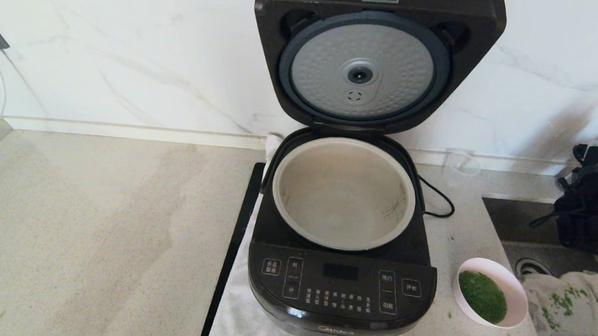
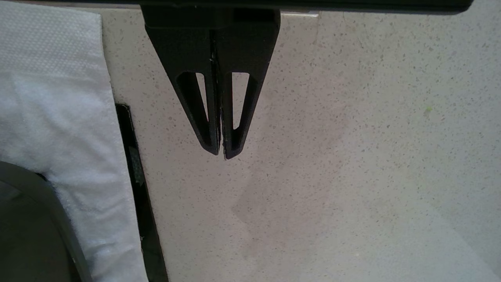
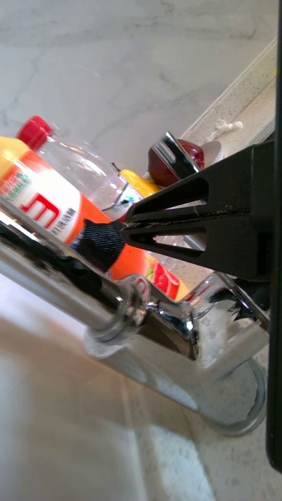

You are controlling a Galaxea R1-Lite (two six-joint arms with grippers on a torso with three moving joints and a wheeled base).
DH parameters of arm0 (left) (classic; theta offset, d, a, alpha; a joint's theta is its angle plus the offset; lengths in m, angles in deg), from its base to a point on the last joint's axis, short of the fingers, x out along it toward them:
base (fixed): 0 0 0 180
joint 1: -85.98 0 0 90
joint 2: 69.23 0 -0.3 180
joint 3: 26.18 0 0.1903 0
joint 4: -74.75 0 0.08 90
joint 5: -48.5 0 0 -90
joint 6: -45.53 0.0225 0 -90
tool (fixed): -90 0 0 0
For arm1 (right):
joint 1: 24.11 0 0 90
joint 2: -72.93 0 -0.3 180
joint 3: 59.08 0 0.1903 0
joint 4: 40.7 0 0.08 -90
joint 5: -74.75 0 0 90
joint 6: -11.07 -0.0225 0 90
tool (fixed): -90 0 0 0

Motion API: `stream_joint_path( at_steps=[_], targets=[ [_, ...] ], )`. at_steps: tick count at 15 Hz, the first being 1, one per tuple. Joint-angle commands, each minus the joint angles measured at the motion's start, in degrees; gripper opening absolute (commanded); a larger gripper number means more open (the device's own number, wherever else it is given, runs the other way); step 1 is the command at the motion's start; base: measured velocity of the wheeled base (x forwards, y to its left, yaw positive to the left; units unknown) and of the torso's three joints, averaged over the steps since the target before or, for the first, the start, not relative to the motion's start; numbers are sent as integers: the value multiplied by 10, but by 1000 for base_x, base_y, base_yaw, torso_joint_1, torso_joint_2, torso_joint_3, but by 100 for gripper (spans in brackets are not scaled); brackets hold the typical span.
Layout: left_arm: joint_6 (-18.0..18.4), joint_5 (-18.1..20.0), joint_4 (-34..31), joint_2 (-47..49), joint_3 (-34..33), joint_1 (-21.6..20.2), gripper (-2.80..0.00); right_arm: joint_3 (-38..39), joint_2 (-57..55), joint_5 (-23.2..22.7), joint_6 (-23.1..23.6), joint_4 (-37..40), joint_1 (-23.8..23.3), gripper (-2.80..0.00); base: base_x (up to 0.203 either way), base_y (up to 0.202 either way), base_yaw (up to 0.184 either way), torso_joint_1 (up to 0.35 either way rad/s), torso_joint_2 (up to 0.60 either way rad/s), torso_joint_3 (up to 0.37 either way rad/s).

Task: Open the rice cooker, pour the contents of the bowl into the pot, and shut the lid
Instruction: Turn on the tap

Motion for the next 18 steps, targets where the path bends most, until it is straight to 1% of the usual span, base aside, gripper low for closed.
stream_joint_path(
  at_steps=[1, 4, 5, 7, 9, 11, 13, 16, 18],
  targets=[
    [0, 0, 0, -1, 0, -1, -280, -4, -7, 1, 1, -1, -1, -280, 0, 0, 0, 0, 0, 0],
    [0, 0, 0, -1, 0, -1, -280, -27, -20, 4, 3, 1, -5, -280, 0, 0, 0, 0, 0, 0],
    [0, 0, 0, -1, 0, 0, -280, -25, -18, 5, 4, 0, -7, -280, 0, 0, 0, 0, 0, 0],
    [0, 0, 0, -1, 0, -1, -280, -19, -13, 25, 4, -2, -9, -280, 0, 0, 0, 0, 0, 0],
    [0, 0, 0, -1, 0, -1, -280, -16, -12, 30, 4, -2, -10, -280, 0, 0, 0, 0, 0, 0],
    [0, 0, 0, -1, 0, 0, -280, -1, -7, 31, 4, -6, -12, -280, 0, 0, 0, 0, 0, 0],
    [0, 0, 0, -1, 0, 0, -280, 30, 8, 32, 4, -18, -12, -280, 0, 0, 0, 0, 0, 0],
    [0, 0, 0, -1, 0, -1, -280, 77, 32, 47, 4, -47, -9, -280, 0, 0, 0, 0, 0, 0],
    [0, 0, 0, -1, 0, -1, -280, 83, 41, 49, 4, -52, -7, -280, 0, 0, 0, 0, 0, 0]
  ],
)
